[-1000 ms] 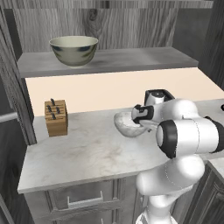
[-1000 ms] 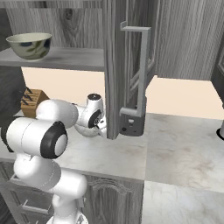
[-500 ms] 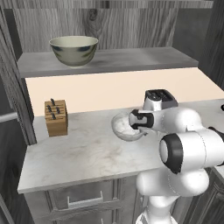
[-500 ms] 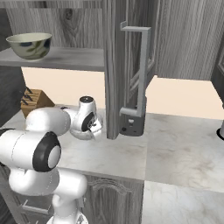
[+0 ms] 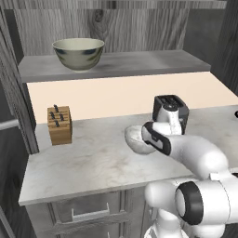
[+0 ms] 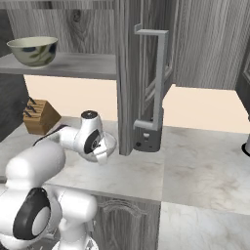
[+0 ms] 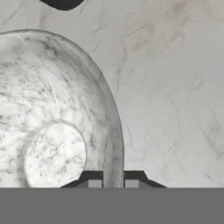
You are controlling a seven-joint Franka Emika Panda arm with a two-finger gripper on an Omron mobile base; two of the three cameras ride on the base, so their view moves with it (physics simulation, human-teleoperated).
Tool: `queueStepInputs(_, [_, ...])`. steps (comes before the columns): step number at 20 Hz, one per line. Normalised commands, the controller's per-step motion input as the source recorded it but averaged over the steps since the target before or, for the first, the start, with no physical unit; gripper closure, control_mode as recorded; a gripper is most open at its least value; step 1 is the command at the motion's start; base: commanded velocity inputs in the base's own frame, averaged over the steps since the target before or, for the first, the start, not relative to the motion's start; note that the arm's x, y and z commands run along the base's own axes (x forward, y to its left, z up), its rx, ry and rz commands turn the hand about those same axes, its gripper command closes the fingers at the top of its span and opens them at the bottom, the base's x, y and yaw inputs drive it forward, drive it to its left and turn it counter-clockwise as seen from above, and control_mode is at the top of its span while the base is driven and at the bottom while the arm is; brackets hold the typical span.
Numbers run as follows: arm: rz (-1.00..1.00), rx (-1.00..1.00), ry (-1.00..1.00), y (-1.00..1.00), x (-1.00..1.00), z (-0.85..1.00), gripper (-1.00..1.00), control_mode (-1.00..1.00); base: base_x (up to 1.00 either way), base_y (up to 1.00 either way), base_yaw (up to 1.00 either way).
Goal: Open the cabinet. Pick the bowls from the counter and place them in the cabinet. Then close the cabinet.
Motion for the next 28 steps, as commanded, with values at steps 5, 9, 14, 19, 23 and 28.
queueStepInputs(5, [0.00,0.05,-0.05,-0.19,-0.41,0.66,1.00,-1.00,0.00,0.00,0.00])
queueStepInputs(9, [0.00,0.06,-0.10,-0.13,-0.47,0.75,1.00,-1.00,0.00,0.00,0.00])
queueStepInputs(14, [0.00,0.00,-0.03,-0.01,-0.40,0.88,1.00,-1.00,0.00,0.00,0.00])
queueStepInputs(19, [-0.03,-0.02,0.00,0.02,-0.21,1.00,1.00,-1.00,0.00,0.00,0.00])
queueStepInputs(23, [-0.05,0.00,0.00,-0.06,-0.27,0.94,1.00,-1.00,0.00,0.00,0.00])
queueStepInputs(28, [-0.01,0.00,-0.08,-0.17,-0.37,0.88,1.00,-1.00,0.00,0.00,0.00])
